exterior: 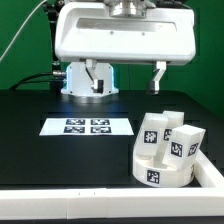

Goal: Assemble stool

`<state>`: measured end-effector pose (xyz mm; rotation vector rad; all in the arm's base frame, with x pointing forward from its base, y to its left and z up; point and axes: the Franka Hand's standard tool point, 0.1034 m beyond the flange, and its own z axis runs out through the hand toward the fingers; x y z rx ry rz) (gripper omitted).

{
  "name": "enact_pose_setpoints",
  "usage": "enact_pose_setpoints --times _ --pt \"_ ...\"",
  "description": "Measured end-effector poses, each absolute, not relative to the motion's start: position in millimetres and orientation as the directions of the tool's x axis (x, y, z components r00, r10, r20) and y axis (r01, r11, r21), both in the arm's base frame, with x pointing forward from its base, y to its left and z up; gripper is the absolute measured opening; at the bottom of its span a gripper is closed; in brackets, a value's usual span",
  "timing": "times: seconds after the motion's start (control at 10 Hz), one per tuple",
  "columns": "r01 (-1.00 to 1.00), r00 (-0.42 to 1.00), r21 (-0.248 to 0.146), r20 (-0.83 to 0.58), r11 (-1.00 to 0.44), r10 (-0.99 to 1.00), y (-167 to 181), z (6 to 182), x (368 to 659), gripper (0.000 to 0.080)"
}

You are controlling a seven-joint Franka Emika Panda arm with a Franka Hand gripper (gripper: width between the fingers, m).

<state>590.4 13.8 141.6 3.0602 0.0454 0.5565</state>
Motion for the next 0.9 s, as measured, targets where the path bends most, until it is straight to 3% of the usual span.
enact_pose_setpoints --times 0.2,0.4,0.7,0.9 --pt "0.029 0.938 0.036 0.344 -0.999 0.04 17 139.2 589 0.0649" --pt "0.026 0.985 -0.011 0.171 -1.0 0.023 24 137.2 584 0.0649" --pt "0.167 0.986 -0.029 -0.02 -0.985 0.168 41 130.3 576 0.0649" --pt "0.223 0.975 -0.027 -0.017 -0.974 0.224 40 126.4 584 0.0649"
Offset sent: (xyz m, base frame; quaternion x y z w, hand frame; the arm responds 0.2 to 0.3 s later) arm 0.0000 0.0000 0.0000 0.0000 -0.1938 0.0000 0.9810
